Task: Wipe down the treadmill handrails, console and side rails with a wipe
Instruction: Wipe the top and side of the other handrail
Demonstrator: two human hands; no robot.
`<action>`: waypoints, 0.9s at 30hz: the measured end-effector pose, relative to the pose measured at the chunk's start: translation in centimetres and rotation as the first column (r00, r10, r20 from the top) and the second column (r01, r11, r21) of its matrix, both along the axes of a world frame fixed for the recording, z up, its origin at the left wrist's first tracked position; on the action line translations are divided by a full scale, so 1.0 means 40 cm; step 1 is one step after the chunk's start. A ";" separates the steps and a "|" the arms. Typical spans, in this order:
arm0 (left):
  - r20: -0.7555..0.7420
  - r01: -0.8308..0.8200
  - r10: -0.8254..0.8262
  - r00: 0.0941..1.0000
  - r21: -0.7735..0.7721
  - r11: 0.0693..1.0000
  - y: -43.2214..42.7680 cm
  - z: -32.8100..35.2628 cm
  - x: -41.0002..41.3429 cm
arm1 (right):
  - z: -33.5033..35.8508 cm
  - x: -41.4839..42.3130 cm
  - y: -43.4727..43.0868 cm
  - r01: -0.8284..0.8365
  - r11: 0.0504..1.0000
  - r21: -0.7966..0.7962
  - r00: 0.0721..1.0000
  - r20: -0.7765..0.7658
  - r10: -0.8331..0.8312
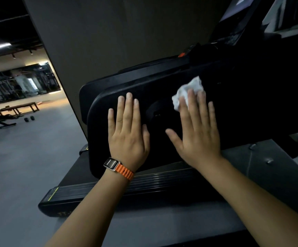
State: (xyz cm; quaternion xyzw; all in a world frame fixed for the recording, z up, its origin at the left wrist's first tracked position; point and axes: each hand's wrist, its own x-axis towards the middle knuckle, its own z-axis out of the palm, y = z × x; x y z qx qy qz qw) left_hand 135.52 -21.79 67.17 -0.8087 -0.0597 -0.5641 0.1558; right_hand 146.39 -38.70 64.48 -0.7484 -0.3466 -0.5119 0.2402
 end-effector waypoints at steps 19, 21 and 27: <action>0.054 -0.035 0.032 0.998 0.040 0.999 0.004 -0.009 0.017 | 0.025 -0.004 0.029 0.014 0.998 -0.058 0.998 0.066 -0.010; 0.052 -0.038 0.036 0.998 0.035 0.999 0.001 -0.010 0.017 | 0.010 0.013 -0.008 0.045 0.998 0.037 0.999 -0.008 -0.045; 0.052 -0.041 0.039 0.998 0.036 0.999 0.004 -0.011 0.019 | -0.095 -0.045 0.049 -0.026 0.999 -0.036 1.000 -0.016 0.026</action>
